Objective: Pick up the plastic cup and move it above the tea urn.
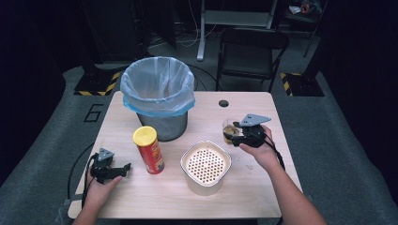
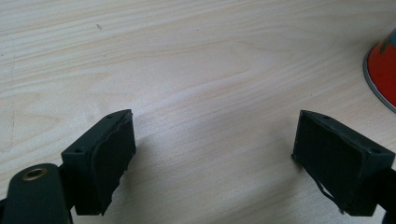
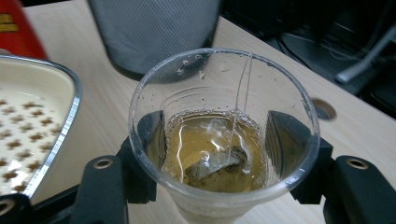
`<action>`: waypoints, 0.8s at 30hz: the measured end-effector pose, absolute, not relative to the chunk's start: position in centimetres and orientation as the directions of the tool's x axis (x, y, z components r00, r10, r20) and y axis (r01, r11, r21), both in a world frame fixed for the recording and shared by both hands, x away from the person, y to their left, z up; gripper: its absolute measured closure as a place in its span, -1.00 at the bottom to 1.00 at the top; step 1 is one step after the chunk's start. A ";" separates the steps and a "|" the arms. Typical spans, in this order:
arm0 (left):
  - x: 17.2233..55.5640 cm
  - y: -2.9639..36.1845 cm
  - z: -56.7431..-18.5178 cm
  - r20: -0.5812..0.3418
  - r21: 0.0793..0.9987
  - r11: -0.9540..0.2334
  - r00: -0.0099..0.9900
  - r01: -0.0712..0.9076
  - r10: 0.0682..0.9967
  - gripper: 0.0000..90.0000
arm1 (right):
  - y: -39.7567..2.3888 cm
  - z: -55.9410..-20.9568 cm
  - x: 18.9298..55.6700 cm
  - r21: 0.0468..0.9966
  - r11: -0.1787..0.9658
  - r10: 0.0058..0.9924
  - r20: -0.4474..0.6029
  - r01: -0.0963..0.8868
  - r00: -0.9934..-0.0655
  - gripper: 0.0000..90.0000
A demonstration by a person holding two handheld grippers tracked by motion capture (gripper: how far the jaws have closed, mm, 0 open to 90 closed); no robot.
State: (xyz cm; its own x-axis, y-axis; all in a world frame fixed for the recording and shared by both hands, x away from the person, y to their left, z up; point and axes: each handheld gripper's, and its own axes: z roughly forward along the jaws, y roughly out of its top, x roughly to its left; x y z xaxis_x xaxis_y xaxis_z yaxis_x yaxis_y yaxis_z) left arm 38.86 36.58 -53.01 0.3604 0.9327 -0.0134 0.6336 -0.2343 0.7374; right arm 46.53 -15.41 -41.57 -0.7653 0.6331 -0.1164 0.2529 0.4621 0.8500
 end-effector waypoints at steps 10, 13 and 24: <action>38.9 36.6 -53.0 -0.013 0.738 -0.234 0.360 0.633 0.933 -0.72 | -13.7 -39.7 47.3 0.850 0.511 0.506 -0.181 0.124 -0.843 -0.15; 38.9 36.6 -53.0 -0.014 0.737 -0.234 0.360 0.634 0.933 -0.72 | -13.1 -39.3 47.4 0.850 0.517 0.492 -0.199 0.100 -0.848 -0.15; 38.9 36.5 -53.1 -0.012 0.744 -0.230 0.356 0.628 0.934 -0.72 | -12.4 -39.2 47.4 0.833 0.551 0.461 -0.257 0.046 -0.849 -0.14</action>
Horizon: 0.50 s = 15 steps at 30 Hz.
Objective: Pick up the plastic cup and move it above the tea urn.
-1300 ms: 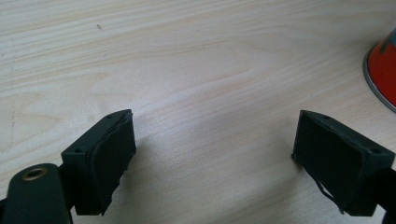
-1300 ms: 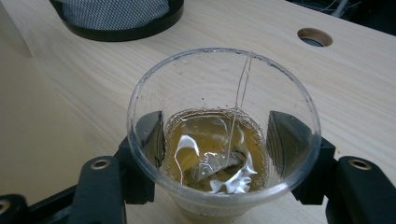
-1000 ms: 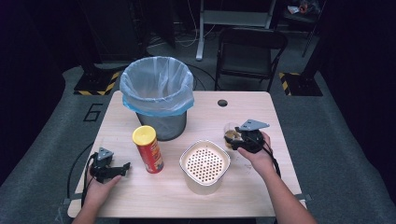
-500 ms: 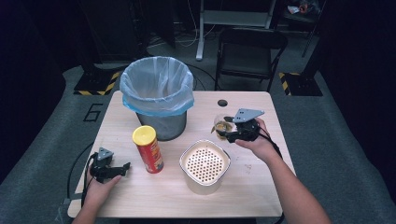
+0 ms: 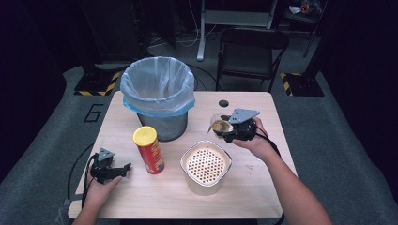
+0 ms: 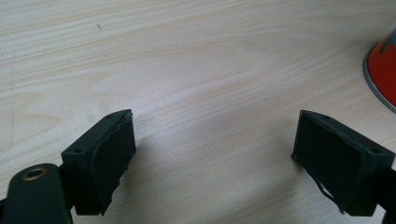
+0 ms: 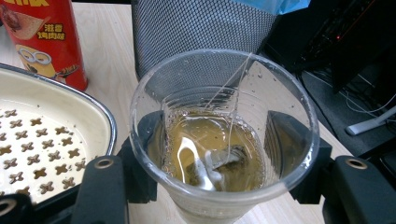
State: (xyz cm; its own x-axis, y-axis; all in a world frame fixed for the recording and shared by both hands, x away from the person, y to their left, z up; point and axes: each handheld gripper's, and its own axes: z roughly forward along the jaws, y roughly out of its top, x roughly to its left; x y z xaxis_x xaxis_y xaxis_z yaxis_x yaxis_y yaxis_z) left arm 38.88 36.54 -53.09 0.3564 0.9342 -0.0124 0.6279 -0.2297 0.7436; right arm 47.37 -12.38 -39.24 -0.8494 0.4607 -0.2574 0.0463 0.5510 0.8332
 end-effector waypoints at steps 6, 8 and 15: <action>38.9 36.6 -53.0 -0.013 0.738 -0.234 0.360 0.633 0.933 -0.72 | -12.3 -39.1 47.1 0.826 0.564 0.450 -0.305 0.002 -0.839 -0.14; 38.9 36.6 -53.0 -0.013 0.739 -0.233 0.359 0.633 0.933 -0.72 | -12.2 -39.1 47.0 0.821 0.571 0.447 -0.322 -0.011 -0.835 -0.14; 38.9 36.6 -53.0 -0.014 0.738 -0.234 0.360 0.634 0.933 -0.72 | -11.8 -39.3 46.4 0.781 0.620 0.417 -0.414 -0.081 -0.809 -0.14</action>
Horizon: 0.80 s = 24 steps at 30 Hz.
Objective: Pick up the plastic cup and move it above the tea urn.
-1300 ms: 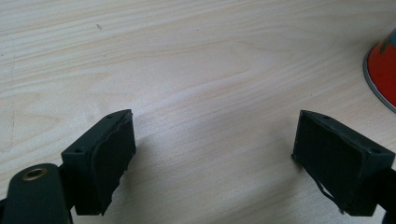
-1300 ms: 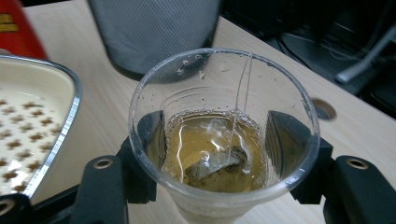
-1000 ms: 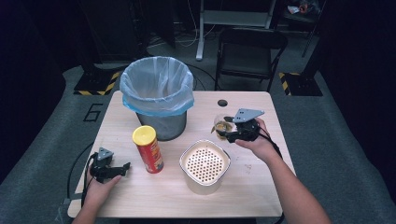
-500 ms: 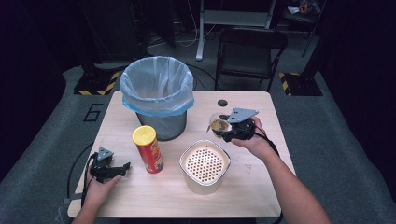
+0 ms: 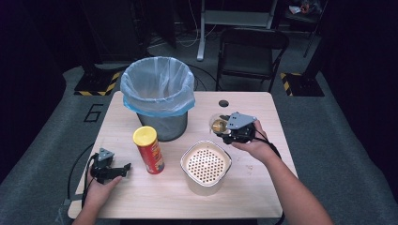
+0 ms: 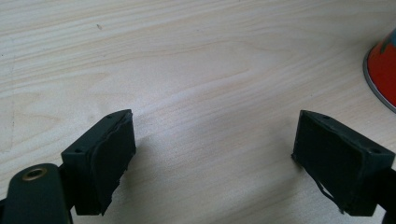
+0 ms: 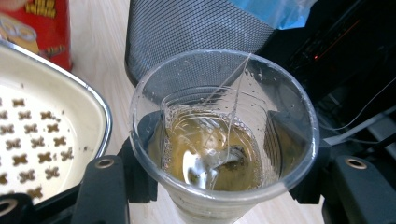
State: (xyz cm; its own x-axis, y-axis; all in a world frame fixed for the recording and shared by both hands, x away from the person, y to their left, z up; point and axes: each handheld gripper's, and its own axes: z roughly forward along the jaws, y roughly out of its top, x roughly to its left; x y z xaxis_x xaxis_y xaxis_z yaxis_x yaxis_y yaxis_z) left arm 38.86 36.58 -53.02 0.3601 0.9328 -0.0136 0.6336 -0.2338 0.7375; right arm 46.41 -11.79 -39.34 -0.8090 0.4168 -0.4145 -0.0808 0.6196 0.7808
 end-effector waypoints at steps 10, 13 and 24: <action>38.9 36.6 -53.0 -0.013 0.737 -0.235 0.361 0.633 0.933 -0.72 | -10.9 -39.8 44.6 0.658 0.711 0.325 -0.621 -0.249 -0.713 -0.13; 38.9 36.6 -53.0 -0.013 0.738 -0.234 0.360 0.633 0.933 -0.72 | -10.7 -39.8 44.0 0.616 0.729 0.294 -0.675 -0.298 -0.677 -0.13; 38.9 36.6 -53.0 -0.013 0.737 -0.235 0.361 0.633 0.933 -0.72 | -9.4 -40.6 42.1 0.437 0.792 0.147 -0.815 -0.427 -0.561 -0.13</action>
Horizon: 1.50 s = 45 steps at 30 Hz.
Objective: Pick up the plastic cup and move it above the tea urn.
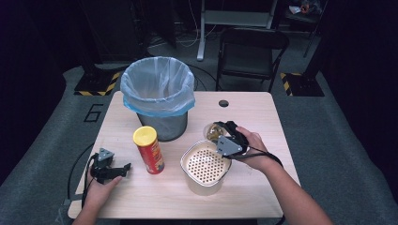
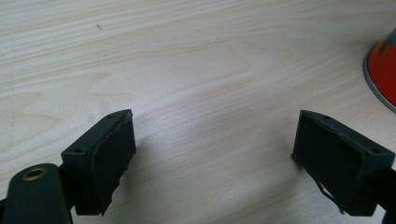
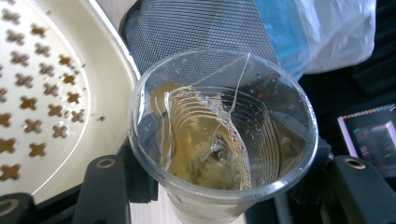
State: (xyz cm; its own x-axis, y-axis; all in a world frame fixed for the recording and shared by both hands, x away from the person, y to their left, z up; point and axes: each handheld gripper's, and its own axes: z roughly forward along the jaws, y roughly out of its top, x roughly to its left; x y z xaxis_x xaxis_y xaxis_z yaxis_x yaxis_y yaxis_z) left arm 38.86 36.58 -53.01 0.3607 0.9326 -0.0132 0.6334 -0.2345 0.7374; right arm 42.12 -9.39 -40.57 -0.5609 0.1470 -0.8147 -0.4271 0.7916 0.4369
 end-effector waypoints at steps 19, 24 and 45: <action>38.9 36.6 -53.1 -0.012 0.742 -0.231 0.357 0.630 0.934 -0.72 | -7.3 -42.1 38.4 -0.187 0.824 -0.267 -0.961 -0.534 -0.076 -0.12; 38.9 36.5 -53.1 -0.013 0.743 -0.230 0.356 0.629 0.934 -0.72 | -6.9 -42.4 37.5 -0.355 0.778 -0.391 -0.919 -0.519 0.042 -0.12; 38.9 36.6 -53.0 -0.013 0.737 -0.235 0.360 0.634 0.933 -0.72 | -6.2 -41.5 36.4 -0.428 0.736 -0.437 -0.892 -0.525 0.115 -0.11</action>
